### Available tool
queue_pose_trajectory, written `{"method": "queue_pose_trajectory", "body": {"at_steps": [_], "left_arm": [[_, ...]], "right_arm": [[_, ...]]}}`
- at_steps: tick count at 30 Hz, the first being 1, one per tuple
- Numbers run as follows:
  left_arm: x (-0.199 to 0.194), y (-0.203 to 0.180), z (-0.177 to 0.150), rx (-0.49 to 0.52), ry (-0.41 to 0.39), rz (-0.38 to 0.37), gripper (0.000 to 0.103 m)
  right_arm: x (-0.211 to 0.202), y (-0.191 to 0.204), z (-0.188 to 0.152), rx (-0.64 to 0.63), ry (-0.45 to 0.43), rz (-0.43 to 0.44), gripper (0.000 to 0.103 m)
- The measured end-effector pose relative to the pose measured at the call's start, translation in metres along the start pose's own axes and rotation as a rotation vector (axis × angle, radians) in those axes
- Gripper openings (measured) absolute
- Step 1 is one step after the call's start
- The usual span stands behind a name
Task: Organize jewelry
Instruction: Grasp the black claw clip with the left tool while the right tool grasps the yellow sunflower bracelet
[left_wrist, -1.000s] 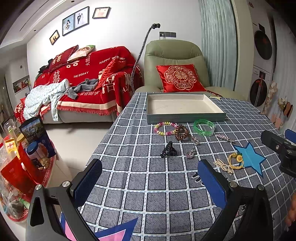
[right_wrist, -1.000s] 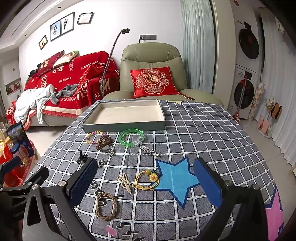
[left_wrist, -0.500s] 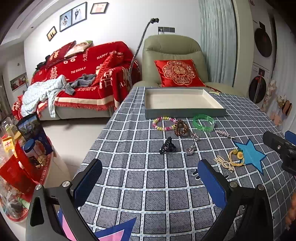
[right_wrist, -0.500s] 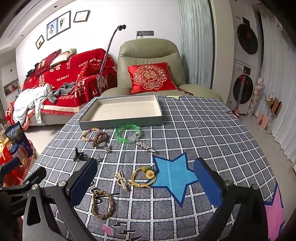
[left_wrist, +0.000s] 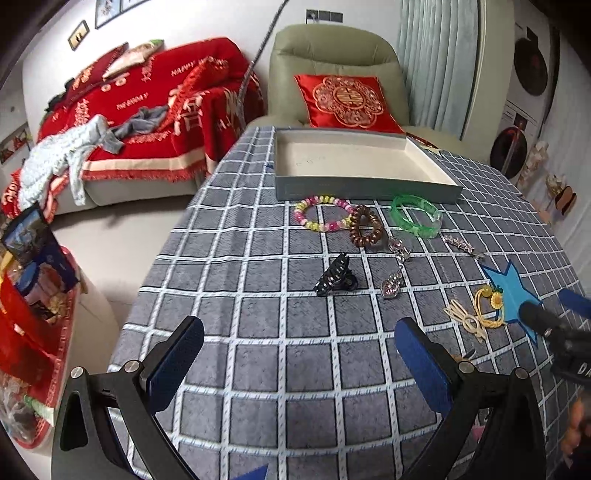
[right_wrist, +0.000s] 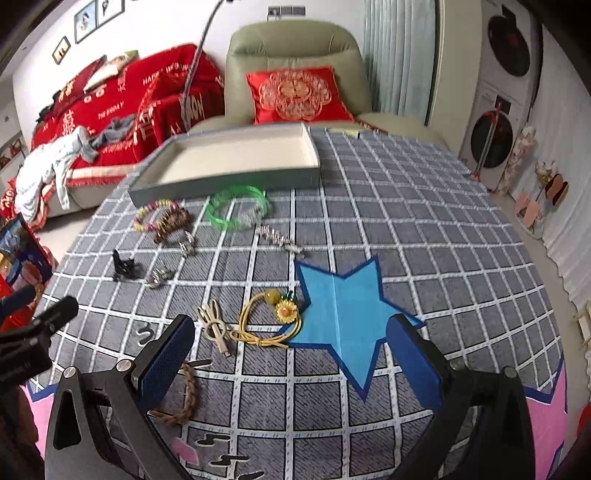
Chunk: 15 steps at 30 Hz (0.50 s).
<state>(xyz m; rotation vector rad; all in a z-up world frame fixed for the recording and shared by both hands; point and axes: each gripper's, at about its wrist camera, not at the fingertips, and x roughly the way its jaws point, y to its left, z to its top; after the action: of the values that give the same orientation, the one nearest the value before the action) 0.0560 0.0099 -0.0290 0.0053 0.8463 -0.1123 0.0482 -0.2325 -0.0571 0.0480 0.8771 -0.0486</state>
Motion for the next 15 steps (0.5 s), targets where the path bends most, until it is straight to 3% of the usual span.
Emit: {"method": "queue_pose_trajectory", "body": {"at_steps": [15], "left_arm": [[0.051,-0.006,0.016,0.029,0.092,0.005,0.103]], "right_arm": [[0.059,0.003,0.004,-0.005,0.162,0.004,0.103]]}}
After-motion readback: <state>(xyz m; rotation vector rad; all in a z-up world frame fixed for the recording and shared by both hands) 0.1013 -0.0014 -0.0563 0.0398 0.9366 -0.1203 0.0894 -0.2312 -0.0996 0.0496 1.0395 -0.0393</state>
